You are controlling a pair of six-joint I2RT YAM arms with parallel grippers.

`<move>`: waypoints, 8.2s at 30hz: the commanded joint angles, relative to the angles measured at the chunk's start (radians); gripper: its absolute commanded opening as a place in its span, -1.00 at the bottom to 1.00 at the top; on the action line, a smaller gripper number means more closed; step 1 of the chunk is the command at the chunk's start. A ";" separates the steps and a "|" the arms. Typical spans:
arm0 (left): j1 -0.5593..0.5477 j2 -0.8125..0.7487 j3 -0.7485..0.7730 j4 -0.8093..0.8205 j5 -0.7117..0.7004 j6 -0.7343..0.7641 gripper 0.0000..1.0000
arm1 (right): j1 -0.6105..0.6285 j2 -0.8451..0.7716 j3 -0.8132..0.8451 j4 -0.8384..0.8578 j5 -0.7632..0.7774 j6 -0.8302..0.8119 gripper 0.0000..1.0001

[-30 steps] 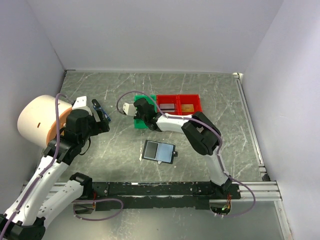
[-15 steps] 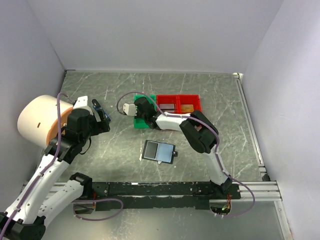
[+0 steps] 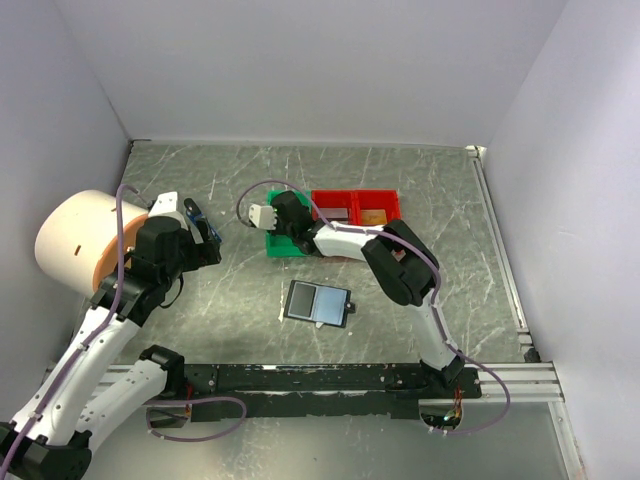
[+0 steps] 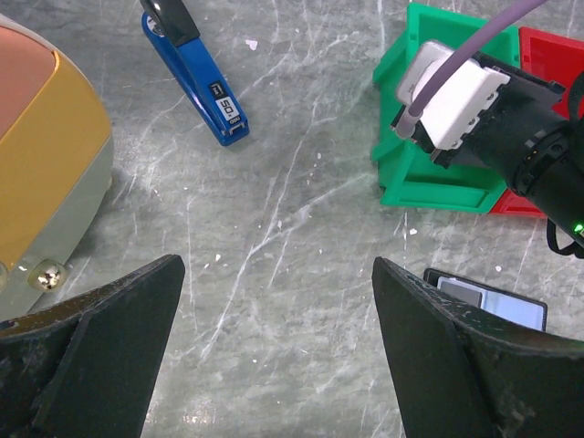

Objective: Take the credit cards out of the card holder

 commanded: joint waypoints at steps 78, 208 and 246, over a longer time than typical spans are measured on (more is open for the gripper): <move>-0.244 0.462 -0.174 0.493 0.473 -0.275 0.48 | 0.015 -0.777 -0.978 0.289 -0.435 1.989 -0.31; -0.398 0.824 -0.074 0.500 0.340 -0.236 -0.53 | -0.165 -0.639 -1.068 0.380 -0.590 1.921 -1.00; -0.469 0.931 -0.012 0.509 0.289 -0.269 -0.50 | -0.210 -0.690 -1.095 0.373 -0.634 1.889 -0.83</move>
